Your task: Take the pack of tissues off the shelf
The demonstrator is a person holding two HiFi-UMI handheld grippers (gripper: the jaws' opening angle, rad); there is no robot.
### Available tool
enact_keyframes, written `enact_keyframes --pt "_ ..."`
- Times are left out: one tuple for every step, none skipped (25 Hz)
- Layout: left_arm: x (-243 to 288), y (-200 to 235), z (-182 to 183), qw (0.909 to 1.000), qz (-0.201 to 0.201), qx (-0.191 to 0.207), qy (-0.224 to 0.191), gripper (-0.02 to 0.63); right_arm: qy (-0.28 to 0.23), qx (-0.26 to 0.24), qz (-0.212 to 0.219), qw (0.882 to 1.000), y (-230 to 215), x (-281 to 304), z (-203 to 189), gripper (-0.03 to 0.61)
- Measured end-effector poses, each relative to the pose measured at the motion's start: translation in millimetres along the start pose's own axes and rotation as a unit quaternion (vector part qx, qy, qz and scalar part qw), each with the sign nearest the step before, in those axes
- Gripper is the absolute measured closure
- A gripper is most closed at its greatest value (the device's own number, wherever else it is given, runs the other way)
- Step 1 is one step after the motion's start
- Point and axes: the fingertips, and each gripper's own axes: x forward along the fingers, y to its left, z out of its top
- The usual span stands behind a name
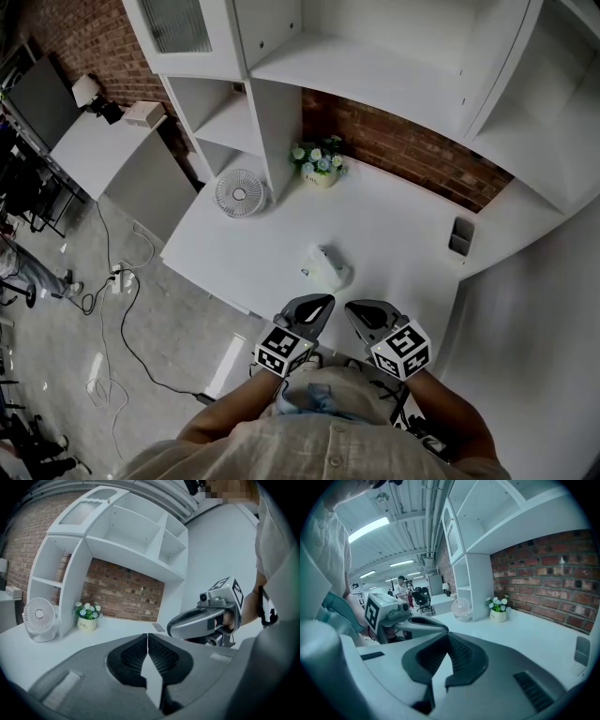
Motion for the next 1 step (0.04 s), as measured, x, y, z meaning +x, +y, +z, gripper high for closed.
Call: enact_keyframes --pt "0.4 0.2 1.1 1.0 0.0 -0.001 0.0 0.603 0.001 0.0 0.001 1.0 -0.5 0.5 0.4 0.563"
